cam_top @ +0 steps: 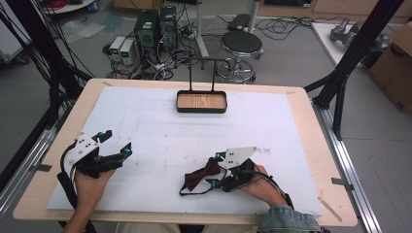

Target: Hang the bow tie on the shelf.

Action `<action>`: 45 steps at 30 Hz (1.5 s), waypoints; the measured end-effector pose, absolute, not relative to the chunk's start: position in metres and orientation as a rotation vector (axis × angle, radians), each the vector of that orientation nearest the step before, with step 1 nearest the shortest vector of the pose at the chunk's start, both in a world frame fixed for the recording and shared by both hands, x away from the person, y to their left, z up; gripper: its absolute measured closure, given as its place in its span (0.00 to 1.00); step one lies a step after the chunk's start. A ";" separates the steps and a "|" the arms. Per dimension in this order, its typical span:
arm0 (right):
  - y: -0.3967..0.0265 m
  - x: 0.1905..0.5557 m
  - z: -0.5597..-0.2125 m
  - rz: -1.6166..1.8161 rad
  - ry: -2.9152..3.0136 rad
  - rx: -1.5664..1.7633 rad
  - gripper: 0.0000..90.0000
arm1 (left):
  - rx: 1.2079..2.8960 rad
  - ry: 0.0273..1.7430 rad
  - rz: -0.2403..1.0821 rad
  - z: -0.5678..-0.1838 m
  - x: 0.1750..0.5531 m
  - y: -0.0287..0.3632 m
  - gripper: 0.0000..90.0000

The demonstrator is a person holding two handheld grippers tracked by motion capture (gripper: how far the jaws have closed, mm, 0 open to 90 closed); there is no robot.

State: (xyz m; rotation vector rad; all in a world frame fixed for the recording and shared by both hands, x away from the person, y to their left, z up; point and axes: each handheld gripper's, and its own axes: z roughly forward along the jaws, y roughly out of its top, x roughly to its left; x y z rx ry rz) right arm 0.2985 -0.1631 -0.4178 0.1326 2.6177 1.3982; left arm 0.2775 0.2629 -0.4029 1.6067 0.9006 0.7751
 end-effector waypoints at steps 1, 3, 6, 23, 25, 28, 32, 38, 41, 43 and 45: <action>-0.156 0.300 -0.418 1.374 2.640 0.104 0.38 | 1.608 0.899 0.776 -0.403 0.278 0.263 0.20; -0.148 0.301 -0.418 1.366 2.651 0.076 0.42 | 1.607 0.901 0.773 -0.403 0.278 0.263 0.20; -0.137 0.302 -0.419 1.335 2.673 0.016 0.47 | 1.607 0.900 0.772 -0.403 0.277 0.264 0.20; -0.126 0.300 -0.433 1.139 2.707 -0.101 0.68 | 1.605 0.900 0.772 -0.404 0.277 0.264 0.20; -0.126 0.300 -0.434 1.130 2.702 -0.114 0.73 | 1.604 0.902 0.772 -0.404 0.276 0.264 0.20; -0.126 0.298 -0.433 1.100 2.687 -0.135 0.83 | 1.607 0.899 0.769 -0.404 0.276 0.264 0.20; -0.127 0.298 -0.431 1.109 2.680 -0.130 0.85 | 1.603 0.899 0.770 -0.404 0.276 0.263 0.20; -0.135 0.301 -0.420 1.196 2.643 -0.045 0.85 | 1.602 0.900 0.770 -0.404 0.276 0.264 0.20; -0.143 0.305 -0.412 1.262 2.604 0.024 0.85 | 1.600 0.900 0.770 -0.404 0.276 0.264 0.20; -0.148 0.308 -0.406 1.293 2.576 0.070 0.85 | 1.599 0.900 0.772 -0.404 0.276 0.264 0.20; -0.151 0.310 -0.401 1.308 2.549 0.093 0.85 | 1.600 0.902 0.770 -0.404 0.276 0.264 0.20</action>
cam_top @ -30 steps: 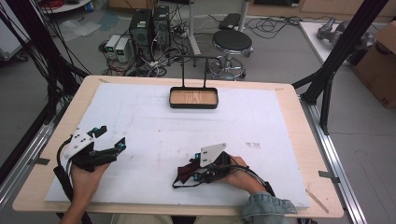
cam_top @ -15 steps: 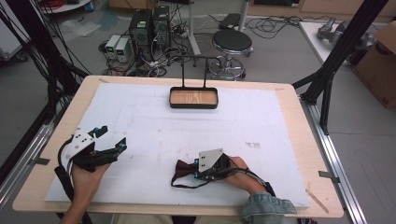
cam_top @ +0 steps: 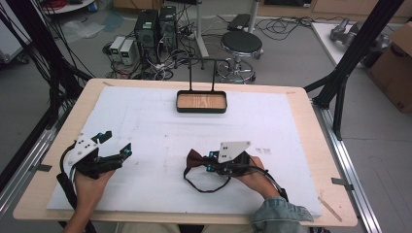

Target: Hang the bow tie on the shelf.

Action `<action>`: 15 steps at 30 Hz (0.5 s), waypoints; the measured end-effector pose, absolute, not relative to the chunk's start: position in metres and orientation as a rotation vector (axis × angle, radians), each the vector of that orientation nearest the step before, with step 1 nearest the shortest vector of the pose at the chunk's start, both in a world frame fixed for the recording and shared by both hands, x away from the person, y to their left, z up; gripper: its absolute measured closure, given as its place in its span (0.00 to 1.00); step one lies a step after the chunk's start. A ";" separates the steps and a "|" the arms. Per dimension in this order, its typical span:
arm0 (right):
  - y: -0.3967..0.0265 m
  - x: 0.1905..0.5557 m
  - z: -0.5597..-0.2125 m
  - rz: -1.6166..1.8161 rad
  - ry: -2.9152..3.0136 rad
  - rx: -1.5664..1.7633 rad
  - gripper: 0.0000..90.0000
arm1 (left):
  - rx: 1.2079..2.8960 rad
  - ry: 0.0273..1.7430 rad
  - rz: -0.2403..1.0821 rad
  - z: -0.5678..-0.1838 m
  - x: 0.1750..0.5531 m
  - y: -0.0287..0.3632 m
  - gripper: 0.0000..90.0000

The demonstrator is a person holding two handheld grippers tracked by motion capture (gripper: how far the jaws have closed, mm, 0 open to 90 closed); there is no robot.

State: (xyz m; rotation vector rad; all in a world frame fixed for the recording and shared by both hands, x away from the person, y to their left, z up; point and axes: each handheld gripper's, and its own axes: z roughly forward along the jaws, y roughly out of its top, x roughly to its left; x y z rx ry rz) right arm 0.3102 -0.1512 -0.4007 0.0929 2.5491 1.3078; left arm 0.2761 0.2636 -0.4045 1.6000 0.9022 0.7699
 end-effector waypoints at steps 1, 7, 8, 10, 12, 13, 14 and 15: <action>-0.153 0.311 -0.398 1.318 2.536 0.109 0.85 | 1.600 0.902 0.770 -0.404 0.276 0.264 0.20; -0.156 0.318 -0.386 1.338 2.492 0.155 0.85 | 1.605 0.901 0.770 -0.405 0.276 0.263 0.20; -0.157 0.321 -0.382 1.350 2.473 0.176 0.85 | 1.604 0.900 0.771 -0.405 0.276 0.263 0.20; -0.159 0.325 -0.377 1.390 2.445 0.209 0.85 | 1.602 0.902 0.772 -0.405 0.276 0.262 0.20; -0.161 0.329 -0.373 1.408 2.425 0.241 0.85 | 1.602 0.902 0.772 -0.406 0.276 0.262 0.20; -0.162 0.331 -0.371 1.422 2.416 0.265 0.85 | 1.602 0.902 0.772 -0.406 0.276 0.262 0.20; -0.162 0.331 -0.371 1.422 2.416 0.265 0.85 | 1.604 0.901 0.774 -0.406 0.276 0.262 0.20; -0.163 0.333 -0.368 1.424 2.401 0.292 0.85 | 1.603 0.902 0.776 -0.406 0.276 0.262 0.20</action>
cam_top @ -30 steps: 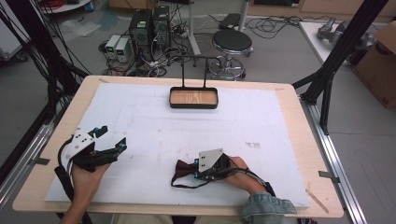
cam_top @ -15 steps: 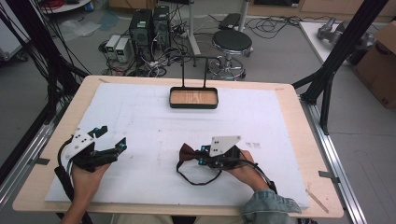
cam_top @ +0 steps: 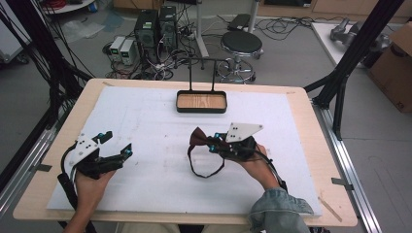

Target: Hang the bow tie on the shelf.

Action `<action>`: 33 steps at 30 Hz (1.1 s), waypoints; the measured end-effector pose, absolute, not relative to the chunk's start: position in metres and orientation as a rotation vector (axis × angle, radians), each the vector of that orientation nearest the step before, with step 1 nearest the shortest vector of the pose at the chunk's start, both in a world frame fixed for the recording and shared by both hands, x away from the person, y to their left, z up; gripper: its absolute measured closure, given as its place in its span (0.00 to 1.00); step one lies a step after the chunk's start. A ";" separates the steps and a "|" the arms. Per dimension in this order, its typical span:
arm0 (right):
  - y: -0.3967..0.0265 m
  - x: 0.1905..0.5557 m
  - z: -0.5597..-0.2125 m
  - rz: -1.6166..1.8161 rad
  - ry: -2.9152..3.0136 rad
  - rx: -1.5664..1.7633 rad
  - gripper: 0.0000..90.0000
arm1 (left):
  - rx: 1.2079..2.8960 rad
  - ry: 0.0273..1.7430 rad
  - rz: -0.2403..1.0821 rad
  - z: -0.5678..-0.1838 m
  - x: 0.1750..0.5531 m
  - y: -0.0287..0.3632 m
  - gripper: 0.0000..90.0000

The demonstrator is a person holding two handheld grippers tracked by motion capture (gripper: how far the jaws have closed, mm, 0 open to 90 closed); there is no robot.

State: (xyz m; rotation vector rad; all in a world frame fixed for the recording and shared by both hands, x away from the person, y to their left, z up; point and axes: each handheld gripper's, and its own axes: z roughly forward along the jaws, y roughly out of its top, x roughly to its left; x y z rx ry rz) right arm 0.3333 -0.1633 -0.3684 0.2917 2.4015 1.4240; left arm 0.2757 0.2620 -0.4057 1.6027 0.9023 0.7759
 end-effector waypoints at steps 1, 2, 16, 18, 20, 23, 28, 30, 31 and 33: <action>-0.165 0.340 -0.364 1.432 2.377 0.324 0.85 | 1.604 0.899 0.780 -0.406 0.276 0.262 0.20; -0.166 0.342 -0.362 1.435 2.362 0.345 0.85 | 1.603 0.899 0.780 -0.406 0.276 0.262 0.20; -0.174 0.381 -0.337 1.527 2.225 0.514 0.85 | 1.599 0.896 0.772 -0.406 0.276 0.261 0.20; -0.176 0.388 -0.335 1.556 2.191 0.538 0.85 | 1.596 0.899 0.771 -0.407 0.276 0.262 0.20; -0.175 0.393 -0.334 1.556 2.180 0.554 0.85 | 1.597 0.897 0.771 -0.407 0.276 0.263 0.20; -0.174 0.397 -0.332 1.567 2.159 0.564 0.85 | 1.594 0.898 0.772 -0.407 0.277 0.263 0.20; -0.176 0.406 -0.334 1.587 2.122 0.602 0.85 | 1.594 0.897 0.769 -0.407 0.277 0.262 0.20; -0.177 0.409 -0.332 1.599 2.106 0.614 0.85 | 1.594 0.896 0.769 -0.407 0.277 0.263 0.20; -0.179 0.412 -0.330 1.609 2.092 0.622 0.85 | 1.593 0.897 0.767 -0.407 0.277 0.263 0.20; -0.180 0.417 -0.326 1.619 2.078 0.636 0.85 | 1.591 0.900 0.767 -0.407 0.277 0.264 0.20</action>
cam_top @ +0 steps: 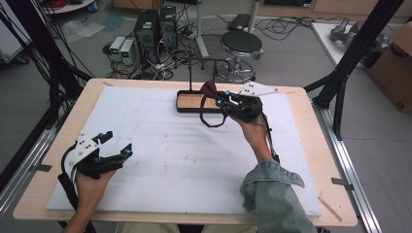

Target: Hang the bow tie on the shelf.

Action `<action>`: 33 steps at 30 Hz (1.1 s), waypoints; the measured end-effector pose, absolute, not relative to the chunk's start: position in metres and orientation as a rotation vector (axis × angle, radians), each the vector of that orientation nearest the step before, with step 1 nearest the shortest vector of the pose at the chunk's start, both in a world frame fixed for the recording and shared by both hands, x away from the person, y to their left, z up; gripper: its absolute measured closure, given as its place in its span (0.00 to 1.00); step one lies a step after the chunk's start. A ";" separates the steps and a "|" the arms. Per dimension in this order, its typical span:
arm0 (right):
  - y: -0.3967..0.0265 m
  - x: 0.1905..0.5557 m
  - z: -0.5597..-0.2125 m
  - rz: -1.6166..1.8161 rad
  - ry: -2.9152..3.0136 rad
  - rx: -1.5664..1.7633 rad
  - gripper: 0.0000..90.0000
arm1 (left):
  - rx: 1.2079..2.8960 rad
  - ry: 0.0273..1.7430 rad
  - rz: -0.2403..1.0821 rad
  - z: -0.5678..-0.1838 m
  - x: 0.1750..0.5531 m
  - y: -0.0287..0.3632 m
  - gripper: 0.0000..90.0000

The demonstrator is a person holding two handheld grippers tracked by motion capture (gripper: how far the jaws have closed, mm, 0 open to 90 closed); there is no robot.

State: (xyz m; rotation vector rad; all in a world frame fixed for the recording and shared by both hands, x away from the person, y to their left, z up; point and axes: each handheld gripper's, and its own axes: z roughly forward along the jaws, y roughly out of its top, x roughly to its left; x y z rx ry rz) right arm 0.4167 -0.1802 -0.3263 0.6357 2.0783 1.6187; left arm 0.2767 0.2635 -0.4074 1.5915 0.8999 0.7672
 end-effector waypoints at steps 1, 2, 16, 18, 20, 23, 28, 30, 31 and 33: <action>-0.180 0.419 -0.325 1.621 2.069 0.631 0.85 | 1.591 0.900 0.769 -0.407 0.277 0.264 0.20; -0.182 0.421 -0.323 1.633 2.054 0.638 0.85 | 1.589 0.902 0.769 -0.407 0.276 0.264 0.20; -0.193 0.454 -0.317 1.628 1.985 0.755 0.85 | 1.594 0.902 0.762 -0.409 0.277 0.264 0.20; -0.195 0.459 -0.318 1.639 1.956 0.782 0.85 | 1.598 0.903 0.761 -0.409 0.278 0.264 0.20; -0.196 0.465 -0.319 1.648 1.953 0.805 0.85 | 1.600 0.899 0.763 -0.409 0.278 0.263 0.20; -0.195 0.471 -0.320 1.659 1.934 0.820 0.85 | 1.604 0.899 0.763 -0.409 0.278 0.264 0.20; -0.191 0.484 -0.324 1.666 1.919 0.858 0.85 | 1.600 0.905 0.763 -0.410 0.278 0.264 0.20; -0.190 0.489 -0.323 1.666 1.908 0.858 0.85 | 1.598 0.905 0.767 -0.409 0.278 0.265 0.20; -0.190 0.490 -0.322 1.667 1.899 0.866 0.85 | 1.597 0.906 0.767 -0.410 0.278 0.265 0.20; -0.190 0.495 -0.321 1.663 1.893 0.879 0.85 | 1.600 0.907 0.766 -0.410 0.278 0.265 0.20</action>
